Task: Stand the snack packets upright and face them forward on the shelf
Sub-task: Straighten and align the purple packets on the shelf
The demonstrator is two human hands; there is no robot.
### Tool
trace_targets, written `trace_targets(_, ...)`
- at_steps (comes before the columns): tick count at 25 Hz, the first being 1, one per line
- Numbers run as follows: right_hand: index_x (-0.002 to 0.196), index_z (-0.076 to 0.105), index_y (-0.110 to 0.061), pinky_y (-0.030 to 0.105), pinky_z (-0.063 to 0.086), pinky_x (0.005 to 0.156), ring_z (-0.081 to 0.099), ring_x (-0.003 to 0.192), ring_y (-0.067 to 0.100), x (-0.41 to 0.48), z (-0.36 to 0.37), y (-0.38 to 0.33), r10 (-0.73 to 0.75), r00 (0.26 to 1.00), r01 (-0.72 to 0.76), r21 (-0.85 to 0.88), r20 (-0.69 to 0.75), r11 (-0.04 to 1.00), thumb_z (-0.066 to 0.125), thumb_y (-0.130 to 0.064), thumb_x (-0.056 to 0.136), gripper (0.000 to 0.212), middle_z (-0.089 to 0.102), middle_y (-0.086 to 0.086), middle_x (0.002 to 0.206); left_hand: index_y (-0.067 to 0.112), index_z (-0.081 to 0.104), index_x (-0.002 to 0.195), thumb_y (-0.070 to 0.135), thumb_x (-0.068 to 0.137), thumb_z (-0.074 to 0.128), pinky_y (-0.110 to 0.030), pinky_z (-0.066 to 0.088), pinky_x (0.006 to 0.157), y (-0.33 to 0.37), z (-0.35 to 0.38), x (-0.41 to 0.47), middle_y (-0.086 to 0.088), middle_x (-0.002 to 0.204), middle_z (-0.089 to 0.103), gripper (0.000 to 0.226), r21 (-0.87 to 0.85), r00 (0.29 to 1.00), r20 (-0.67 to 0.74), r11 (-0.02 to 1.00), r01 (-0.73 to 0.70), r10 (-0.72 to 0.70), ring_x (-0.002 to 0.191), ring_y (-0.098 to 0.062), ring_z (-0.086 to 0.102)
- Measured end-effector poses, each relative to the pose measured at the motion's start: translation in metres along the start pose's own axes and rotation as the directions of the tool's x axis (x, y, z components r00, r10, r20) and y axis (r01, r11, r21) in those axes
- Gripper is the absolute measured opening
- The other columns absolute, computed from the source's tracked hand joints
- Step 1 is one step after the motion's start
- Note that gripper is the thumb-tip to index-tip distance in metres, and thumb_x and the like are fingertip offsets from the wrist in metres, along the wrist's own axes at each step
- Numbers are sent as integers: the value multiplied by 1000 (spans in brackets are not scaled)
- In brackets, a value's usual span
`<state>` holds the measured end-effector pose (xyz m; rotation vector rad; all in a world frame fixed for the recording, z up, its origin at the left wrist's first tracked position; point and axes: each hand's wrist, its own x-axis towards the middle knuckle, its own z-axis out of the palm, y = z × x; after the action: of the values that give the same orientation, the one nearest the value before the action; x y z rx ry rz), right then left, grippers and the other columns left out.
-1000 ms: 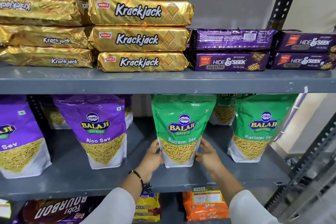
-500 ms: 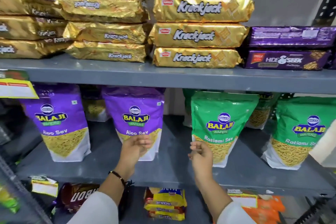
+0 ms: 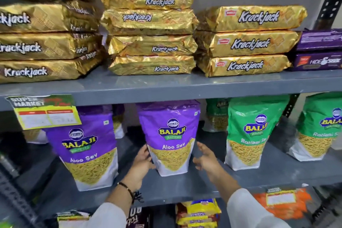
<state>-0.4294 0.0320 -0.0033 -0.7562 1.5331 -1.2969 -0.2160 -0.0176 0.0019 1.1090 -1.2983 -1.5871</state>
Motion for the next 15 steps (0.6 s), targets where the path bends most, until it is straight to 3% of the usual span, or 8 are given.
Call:
trace_targets(2, 122, 47, -24, 21, 34, 44, 48, 66, 11, -2, 4, -1, 0, 999, 4, -83, 47, 997, 45, 14, 79, 58, 56, 0, 115, 14, 46, 122, -19, 50, 53, -12, 53, 62, -1, 4, 3, 1, 112, 59, 80, -1, 999, 37, 1000, -11, 11, 81, 2, 63)
trace_targets(4, 126, 48, -21, 21, 33, 44, 50, 68, 13, -7, 8, -1, -10, 995, 16, -68, 94, 998, 46, 14, 80, 58, 59, 1, 118, 16, 46, 123, -20, 53, 53, -17, 52, 70, -2, 3, 5, 3, 106, 62, 79, 10, 1000, 26, 1000, 2, -2, 85, -2, 62)
trace_targets(8, 114, 50, -23, 17, 33, 41, 53, 86, 26, -21, 9, 3, -27, 996, 21, 67, 83, 998, 42, 20, 79, 56, 62, -4, 97, 24, 48, 119, -30, 66, 41, -33, 44, 90, -7, -1, 8, 15, 101, 63, 76, 69, 999, 28, 997, 39, -41, 97, -6, 56)
trace_targets(15, 119, 53, -20, 18, 38, 43, 60, 92, 26, -27, 13, 11, -29, 999, 26, 68, 40, 997, 44, 18, 80, 56, 62, -6, 99, 30, 50, 117, -27, 66, 41, -36, 45, 90, -13, -4, 0, 16, 103, 63, 77, 63, 998, 6, 996, 62, -62, 106, -13, 55)
